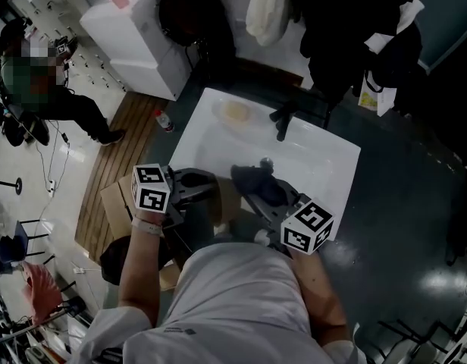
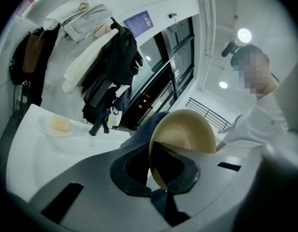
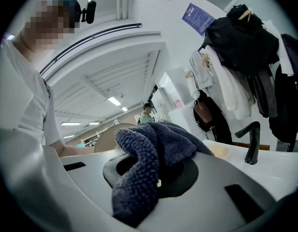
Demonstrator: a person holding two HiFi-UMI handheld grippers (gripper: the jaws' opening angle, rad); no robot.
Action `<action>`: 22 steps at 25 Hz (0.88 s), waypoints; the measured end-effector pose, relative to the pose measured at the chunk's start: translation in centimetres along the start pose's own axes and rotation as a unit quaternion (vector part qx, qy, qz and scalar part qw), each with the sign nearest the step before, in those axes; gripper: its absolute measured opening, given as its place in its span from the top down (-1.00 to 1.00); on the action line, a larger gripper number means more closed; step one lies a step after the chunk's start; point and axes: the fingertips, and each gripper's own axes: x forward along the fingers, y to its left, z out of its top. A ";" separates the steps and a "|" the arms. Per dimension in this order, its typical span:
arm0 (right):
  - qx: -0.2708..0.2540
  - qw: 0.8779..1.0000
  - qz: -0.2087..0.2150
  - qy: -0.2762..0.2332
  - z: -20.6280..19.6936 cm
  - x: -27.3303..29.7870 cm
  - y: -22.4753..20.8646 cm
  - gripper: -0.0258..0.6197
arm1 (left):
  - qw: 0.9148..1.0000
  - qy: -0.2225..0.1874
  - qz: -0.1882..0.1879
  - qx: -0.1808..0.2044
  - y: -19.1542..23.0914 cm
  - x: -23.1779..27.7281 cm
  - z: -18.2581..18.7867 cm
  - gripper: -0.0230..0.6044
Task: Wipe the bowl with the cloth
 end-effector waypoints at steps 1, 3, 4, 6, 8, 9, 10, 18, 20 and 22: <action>-0.003 1.000 0.006 0.002 0.1 0.2 0.2 0.73 | 1.000 -0.008 0.013 -0.005 0.6 -0.4 0.1 0.87; -0.007 1.000 0.018 0.007 0.1 0.6 0.5 0.73 | 0.999 -0.027 0.038 -0.017 1.6 -1.4 0.3 0.87; -0.009 1.000 0.023 0.011 0.0 0.8 0.7 0.73 | 0.998 -0.036 0.049 -0.022 2.0 -1.9 0.4 0.87; -0.011 0.999 0.032 0.019 -0.3 1.1 1.1 0.73 | 0.996 -0.052 0.065 -0.026 2.5 -2.6 0.7 0.87; -0.017 0.999 0.039 0.030 -0.8 1.4 1.3 0.73 | 0.995 -0.065 0.073 -0.024 2.6 -3.1 1.0 0.87; -0.021 0.998 0.042 0.037 -1.1 1.5 1.5 0.73 | 0.994 -0.070 0.075 -0.025 2.5 -3.2 1.2 0.87; -0.024 0.998 0.044 0.043 -1.4 1.6 1.6 0.73 | 0.994 -0.074 0.078 -0.026 2.4 -3.3 1.4 0.87; -0.040 0.994 0.055 0.085 -3.6 2.6 2.0 0.73 | 0.988 -0.139 0.068 -0.025 1.0 -3.9 4.2 0.87; -0.035 0.995 0.049 0.074 -3.5 2.9 1.8 0.73 | 0.987 -0.142 0.077 -0.009 0.4 -3.6 5.0 0.87; -0.035 0.997 0.036 0.060 -3.0 3.0 1.3 0.73 | 0.985 -0.141 0.096 0.009 0.1 -3.5 5.5 0.87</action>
